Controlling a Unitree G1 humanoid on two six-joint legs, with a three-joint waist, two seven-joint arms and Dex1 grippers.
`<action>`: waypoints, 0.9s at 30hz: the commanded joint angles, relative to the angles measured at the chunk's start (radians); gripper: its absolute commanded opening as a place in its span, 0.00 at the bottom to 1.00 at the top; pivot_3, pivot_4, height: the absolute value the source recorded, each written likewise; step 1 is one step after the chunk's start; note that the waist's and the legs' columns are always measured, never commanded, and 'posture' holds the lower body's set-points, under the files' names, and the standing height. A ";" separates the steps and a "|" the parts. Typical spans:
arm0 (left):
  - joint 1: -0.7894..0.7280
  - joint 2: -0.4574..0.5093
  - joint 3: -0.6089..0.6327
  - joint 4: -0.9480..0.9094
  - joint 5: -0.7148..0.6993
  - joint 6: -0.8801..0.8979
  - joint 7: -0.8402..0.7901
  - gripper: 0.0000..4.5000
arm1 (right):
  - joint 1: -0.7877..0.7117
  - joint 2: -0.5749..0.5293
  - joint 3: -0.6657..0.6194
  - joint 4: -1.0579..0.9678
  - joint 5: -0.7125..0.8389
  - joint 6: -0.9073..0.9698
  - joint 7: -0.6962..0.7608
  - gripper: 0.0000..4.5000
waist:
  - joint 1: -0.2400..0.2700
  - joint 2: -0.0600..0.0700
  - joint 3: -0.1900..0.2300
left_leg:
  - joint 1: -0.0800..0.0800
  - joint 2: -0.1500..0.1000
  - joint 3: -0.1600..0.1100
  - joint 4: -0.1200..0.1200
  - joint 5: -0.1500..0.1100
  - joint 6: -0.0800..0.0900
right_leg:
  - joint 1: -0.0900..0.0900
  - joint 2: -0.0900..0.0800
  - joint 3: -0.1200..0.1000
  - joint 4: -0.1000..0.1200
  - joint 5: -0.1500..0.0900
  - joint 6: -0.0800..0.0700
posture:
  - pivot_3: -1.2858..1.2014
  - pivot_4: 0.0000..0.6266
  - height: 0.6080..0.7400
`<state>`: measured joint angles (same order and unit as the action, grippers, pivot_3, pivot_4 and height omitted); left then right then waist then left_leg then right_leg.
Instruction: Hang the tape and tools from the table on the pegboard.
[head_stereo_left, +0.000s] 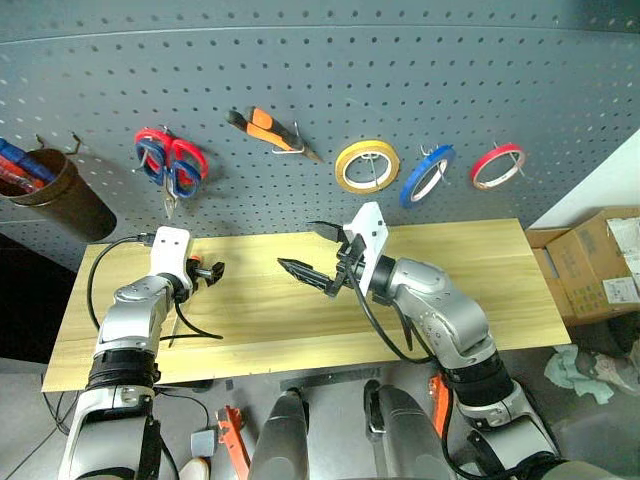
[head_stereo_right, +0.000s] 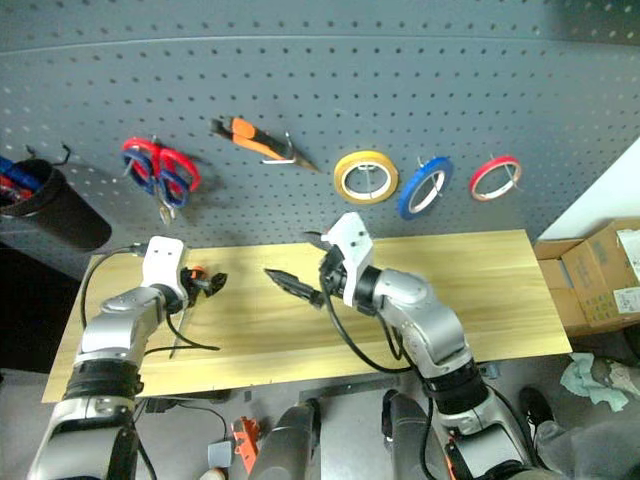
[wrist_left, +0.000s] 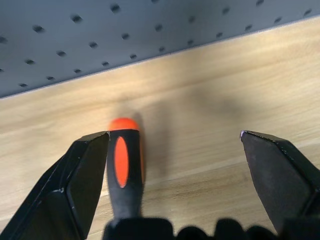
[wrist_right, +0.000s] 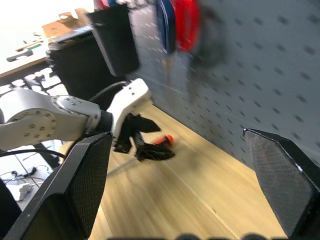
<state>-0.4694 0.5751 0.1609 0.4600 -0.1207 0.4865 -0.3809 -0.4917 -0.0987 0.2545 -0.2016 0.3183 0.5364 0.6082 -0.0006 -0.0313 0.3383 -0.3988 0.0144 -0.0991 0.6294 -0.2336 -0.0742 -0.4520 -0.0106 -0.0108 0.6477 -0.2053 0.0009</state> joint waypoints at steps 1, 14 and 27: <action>0.030 0.033 0.036 -0.026 0.002 -0.018 0.006 1.00 | 0.016 -0.006 -0.017 -0.065 0.032 0.018 -0.006 1.00 | -0.004 0.000 0.011 | 0.000 0.000 0.000 0.000 0.000 0.000 | 0.000 0.000 0.000 0.000 0.000 0.000 | 0.56 0.67 1.00; 0.144 0.022 0.101 -0.107 -0.023 0.026 0.045 1.00 | 0.047 -0.029 -0.022 -0.109 0.063 0.057 -0.004 1.00 | -0.001 -0.001 0.044 | -0.002 0.000 0.003 -0.001 0.000 0.000 | -0.004 -0.004 0.000 0.000 0.000 0.001 | 0.57 0.69 1.00; 0.090 0.027 0.096 -0.010 -0.042 0.028 -0.006 1.00 | 0.048 -0.079 -0.048 -0.142 0.098 0.099 -0.010 1.00 | 0.001 0.000 0.060 | -0.002 0.000 0.003 -0.001 0.000 0.000 | -0.005 -0.005 0.000 0.000 0.000 0.003 | 0.56 0.73 1.00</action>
<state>-0.3832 0.5918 0.2601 0.4309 -0.1590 0.5151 -0.3726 -0.4505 -0.1781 0.2172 -0.2930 0.3876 0.6386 0.5909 0.0005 -0.0317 0.3985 -0.4008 0.0140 -0.0956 0.6280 -0.2335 -0.0746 -0.4568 -0.0151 -0.0105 0.6476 -0.2058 0.0038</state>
